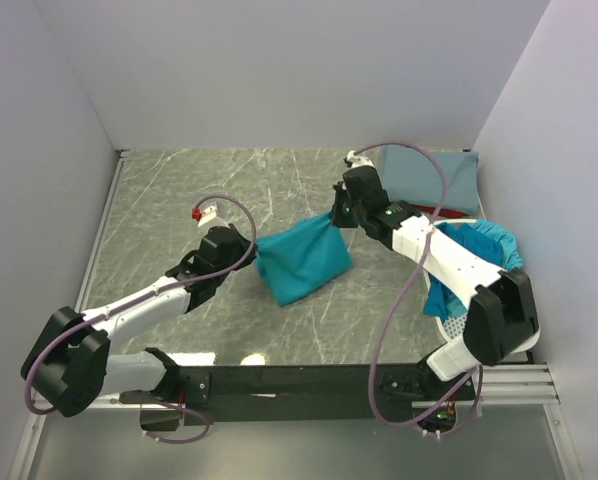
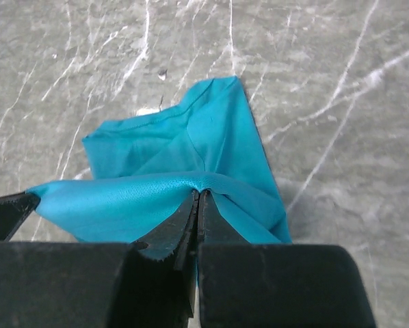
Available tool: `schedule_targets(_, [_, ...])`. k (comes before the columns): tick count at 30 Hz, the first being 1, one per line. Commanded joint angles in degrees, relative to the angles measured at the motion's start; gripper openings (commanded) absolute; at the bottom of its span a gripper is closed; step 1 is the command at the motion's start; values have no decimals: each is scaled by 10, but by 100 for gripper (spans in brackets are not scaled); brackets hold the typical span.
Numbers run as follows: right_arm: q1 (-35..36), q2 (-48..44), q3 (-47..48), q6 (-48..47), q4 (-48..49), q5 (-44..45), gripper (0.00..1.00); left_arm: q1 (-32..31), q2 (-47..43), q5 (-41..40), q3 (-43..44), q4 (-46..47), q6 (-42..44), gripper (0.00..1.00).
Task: Fold and stack the t-shirts
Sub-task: Fold the tshirt
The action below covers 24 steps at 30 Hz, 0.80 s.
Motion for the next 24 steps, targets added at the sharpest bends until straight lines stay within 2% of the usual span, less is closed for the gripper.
schedule_targets(1, [-11,34,53,-20,30,-11,0,25,18,37,-10,57,17,0])
schedule_targets(10, [-29,162,142,-29,25,-38,0,84,94,86,12,93,33,0])
schedule_targets(21, [-52,261,235,-37,-7,-50,0,131,191,134,71,113,53,0])
schedule_targets(22, [-54,275,242,-39,-10,-50,3,133,199,131,80,110,53,0])
schedule_targets(23, [-54,280,255,-42,-18,-63,13,138,201,126,85,107,56,6])
schedule_targets(24, [-55,284,260,-48,-19,-67,25,138,201,119,90,94,58,16])
